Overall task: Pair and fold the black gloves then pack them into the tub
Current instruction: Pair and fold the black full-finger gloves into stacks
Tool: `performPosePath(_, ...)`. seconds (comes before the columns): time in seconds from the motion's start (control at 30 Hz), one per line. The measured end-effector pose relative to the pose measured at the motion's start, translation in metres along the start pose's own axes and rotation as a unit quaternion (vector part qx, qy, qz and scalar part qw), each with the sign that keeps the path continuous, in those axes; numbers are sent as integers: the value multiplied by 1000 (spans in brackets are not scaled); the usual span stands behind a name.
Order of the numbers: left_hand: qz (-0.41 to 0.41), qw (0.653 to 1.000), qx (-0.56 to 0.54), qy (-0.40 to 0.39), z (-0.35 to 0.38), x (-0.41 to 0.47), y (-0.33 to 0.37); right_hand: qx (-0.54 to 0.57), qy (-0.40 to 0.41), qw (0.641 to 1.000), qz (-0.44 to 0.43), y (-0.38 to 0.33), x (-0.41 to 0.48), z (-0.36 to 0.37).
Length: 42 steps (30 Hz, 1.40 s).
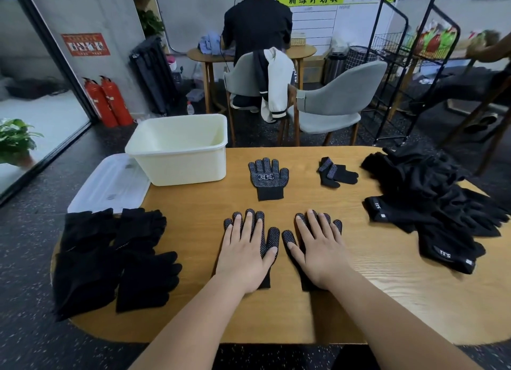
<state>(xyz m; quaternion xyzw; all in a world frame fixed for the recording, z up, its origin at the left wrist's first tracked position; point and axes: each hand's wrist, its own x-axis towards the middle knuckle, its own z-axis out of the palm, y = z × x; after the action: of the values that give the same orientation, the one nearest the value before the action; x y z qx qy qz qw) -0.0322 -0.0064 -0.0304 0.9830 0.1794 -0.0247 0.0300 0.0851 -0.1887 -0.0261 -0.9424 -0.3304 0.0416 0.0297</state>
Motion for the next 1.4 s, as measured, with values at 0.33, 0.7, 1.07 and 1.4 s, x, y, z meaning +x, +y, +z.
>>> performPosePath(0.33, 24, 995, -58, 79, -2, -55, 2, 102, 130, 985, -44, -11, -49, 2)
performPosePath(0.7, 103, 974, -145, 141, 2, -99, -7, 74, 229, 965, -99, 8, -108, 19)
performPosePath(1.07, -15, 949, -271, 157, 7, -91, 6, 50, 209, 973, -78, 4, -107, 18)
performPosePath(1.4, -76, 890, -412, 179, -4, -101, -1, 139, 165, 972, -91, -54, -104, -2)
